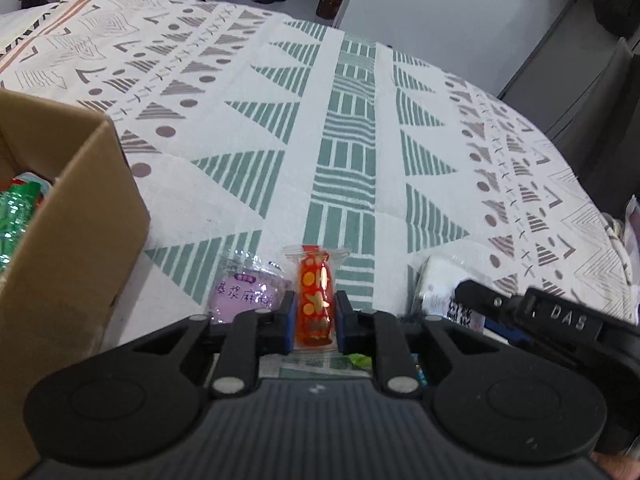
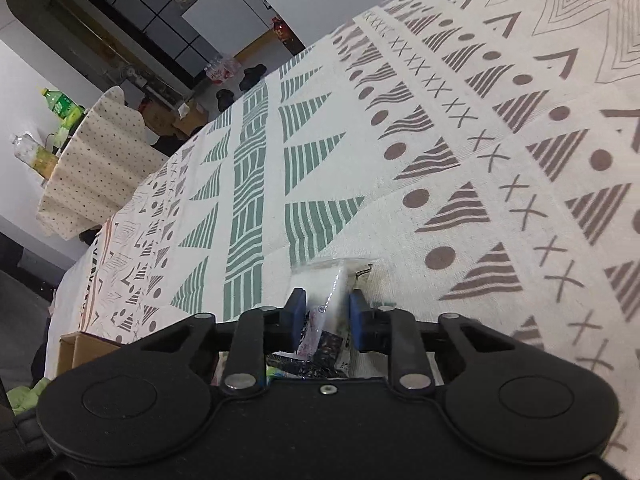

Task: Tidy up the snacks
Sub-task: 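Grasp the orange candy with the left gripper while the right grasps the white-and-black packet, then carry both snacks over the cardboard box and open both grippers inside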

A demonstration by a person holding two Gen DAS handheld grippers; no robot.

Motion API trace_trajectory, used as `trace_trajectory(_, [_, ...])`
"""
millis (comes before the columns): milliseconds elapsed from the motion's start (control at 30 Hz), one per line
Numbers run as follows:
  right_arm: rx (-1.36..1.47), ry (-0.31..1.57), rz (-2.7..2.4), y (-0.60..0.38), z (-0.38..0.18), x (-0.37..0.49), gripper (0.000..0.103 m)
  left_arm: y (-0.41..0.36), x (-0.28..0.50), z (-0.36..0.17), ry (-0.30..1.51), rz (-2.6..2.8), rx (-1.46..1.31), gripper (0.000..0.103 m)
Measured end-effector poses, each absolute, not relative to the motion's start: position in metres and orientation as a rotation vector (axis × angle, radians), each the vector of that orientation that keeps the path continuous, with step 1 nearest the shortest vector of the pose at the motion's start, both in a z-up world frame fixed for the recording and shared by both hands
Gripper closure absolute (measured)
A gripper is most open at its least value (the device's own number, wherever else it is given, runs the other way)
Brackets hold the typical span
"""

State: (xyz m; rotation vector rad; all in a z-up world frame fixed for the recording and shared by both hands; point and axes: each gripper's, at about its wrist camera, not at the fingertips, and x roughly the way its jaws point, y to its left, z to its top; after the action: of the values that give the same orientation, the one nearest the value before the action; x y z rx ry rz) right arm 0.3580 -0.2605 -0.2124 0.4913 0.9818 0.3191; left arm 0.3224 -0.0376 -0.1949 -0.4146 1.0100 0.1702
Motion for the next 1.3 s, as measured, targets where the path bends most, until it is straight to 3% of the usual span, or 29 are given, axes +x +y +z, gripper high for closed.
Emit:
trace_trajectory(733, [0.672, 0.825, 0.365, -0.295, -0.149, 0.264, 0.083, -0.026, 0.251, -0.118, 0.889, 0.13, -0.451, 0.086])
trace_trajectory(1300, [0.658, 0.787, 0.437, -0.253, -0.12, 0.203, 0.084, 0.006, 0.187, -0.073, 0.83, 0.105, -0.474, 0.086])
